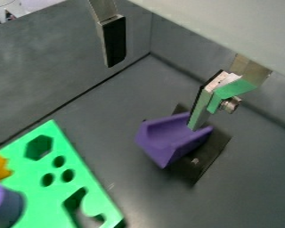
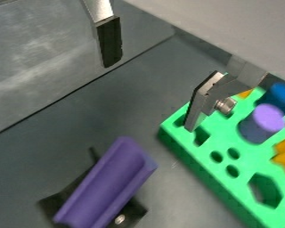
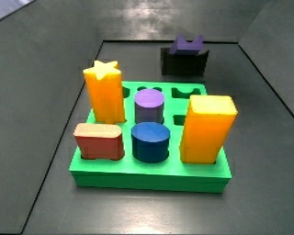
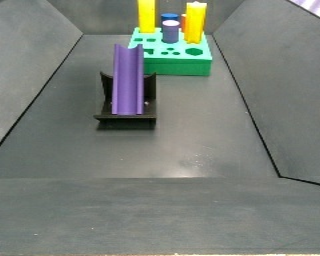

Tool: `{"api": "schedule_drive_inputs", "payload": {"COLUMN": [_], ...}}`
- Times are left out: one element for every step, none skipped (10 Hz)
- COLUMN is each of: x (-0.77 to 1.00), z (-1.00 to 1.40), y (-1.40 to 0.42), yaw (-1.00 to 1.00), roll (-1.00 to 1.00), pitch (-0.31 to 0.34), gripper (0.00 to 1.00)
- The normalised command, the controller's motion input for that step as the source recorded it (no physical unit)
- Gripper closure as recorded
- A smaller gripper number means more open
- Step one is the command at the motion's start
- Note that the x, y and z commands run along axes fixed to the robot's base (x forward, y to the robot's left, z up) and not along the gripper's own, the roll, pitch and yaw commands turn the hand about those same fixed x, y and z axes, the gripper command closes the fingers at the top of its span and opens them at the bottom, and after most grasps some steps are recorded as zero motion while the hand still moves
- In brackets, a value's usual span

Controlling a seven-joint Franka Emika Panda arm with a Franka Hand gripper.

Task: Pick up the arch object. Move up. Place the arch object on the fixture. Regrasp the arch object. Move to above the board. Insert the arch object.
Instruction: Regrasp the arch object.

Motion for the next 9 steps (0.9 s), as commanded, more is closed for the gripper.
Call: {"api": "schedule_drive_inputs", "payload": {"x": [0.01, 0.01, 0.02, 0.03, 0.04, 0.06, 0.07, 0.09, 0.1], "z": [0.01, 0.01, 0.0, 0.0, 0.0, 0.0, 0.0, 0.0, 0.0], "y": [-0.01, -0.02, -0.02, -0.03, -0.02, -0.03, -0.03, -0.04, -0.04], "yaw": [0.02, 0.02, 0.03, 0.03, 0.03, 0.04, 0.05, 0.05, 0.07], "roll": [1.0, 1.0, 1.0, 1.0, 1.0, 1.0, 1.0, 1.0, 1.0], "pitch": [0.026, 0.033, 0.042, 0.05, 0.056, 0.072, 0.093, 0.113, 0.136], "gripper": [0.0, 0.0, 0.0, 0.0, 0.0, 0.0, 0.0, 0.0, 0.0]}}
